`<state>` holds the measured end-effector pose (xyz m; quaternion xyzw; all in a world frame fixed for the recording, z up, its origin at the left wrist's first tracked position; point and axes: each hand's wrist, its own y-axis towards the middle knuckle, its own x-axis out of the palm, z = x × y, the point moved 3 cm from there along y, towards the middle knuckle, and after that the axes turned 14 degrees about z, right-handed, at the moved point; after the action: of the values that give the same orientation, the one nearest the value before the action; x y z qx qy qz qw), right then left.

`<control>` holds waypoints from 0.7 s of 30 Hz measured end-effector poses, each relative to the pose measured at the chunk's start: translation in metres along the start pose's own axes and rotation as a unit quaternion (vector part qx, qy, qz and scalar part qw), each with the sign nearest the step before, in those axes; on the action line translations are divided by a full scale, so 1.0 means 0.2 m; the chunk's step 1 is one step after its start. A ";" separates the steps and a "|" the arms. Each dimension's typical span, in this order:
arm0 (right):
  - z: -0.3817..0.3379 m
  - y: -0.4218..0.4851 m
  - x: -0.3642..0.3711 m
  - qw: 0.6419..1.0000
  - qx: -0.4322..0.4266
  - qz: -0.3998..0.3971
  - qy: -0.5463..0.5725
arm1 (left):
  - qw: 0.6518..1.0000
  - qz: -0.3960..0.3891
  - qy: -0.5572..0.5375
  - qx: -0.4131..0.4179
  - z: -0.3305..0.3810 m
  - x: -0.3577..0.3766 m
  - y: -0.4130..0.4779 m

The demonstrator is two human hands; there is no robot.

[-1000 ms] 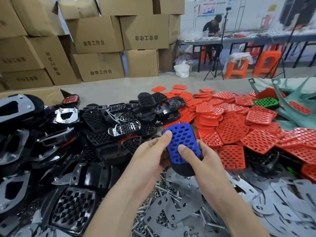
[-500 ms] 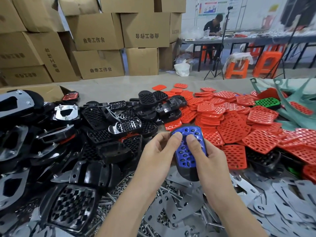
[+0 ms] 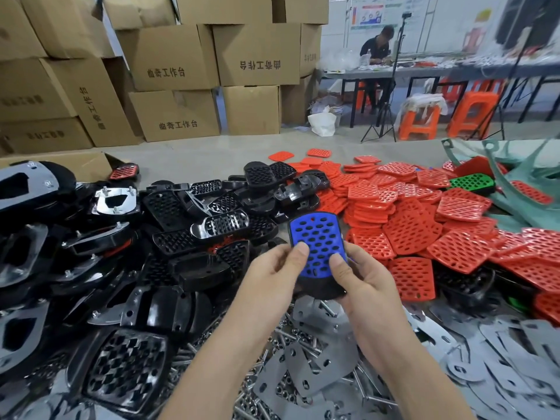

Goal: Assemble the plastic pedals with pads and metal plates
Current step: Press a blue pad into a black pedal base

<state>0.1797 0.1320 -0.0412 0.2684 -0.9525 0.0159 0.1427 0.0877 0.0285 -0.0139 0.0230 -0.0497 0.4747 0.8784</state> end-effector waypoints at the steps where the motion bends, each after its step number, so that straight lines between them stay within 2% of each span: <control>1: -0.01 0.01 -0.01 1.000 0.004 0.015 0.008 | 0.999 -0.028 0.013 0.008 0.00 0.01 -0.01; 4: -0.03 0.02 -0.03 0.998 0.018 0.047 0.024 | 0.995 -0.082 0.045 0.042 0.02 0.03 -0.03; 6: -0.04 0.02 -0.02 0.998 0.029 0.048 0.036 | 0.992 -0.087 0.064 0.070 0.02 0.05 -0.04; 10: -0.08 0.00 -0.01 0.994 0.061 -0.006 0.088 | 0.990 -0.078 0.059 0.105 0.03 0.03 -0.03; 14: -0.12 -0.02 0.01 0.985 0.072 -0.079 0.136 | 0.993 -0.094 0.006 0.066 0.05 -0.02 -0.02; 18: -0.14 -0.02 0.02 0.988 0.049 -0.090 0.119 | 0.993 -0.106 -0.039 0.016 0.06 -0.02 -0.01; 21: -0.15 -0.02 0.01 0.988 0.036 -0.095 0.112 | 0.993 -0.104 -0.049 0.016 0.06 -0.02 -0.01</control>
<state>0.1877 0.1302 -0.0111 0.3589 -0.8996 0.0667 0.2398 0.0868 0.0236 -0.0026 0.0653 -0.0824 0.3794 0.9192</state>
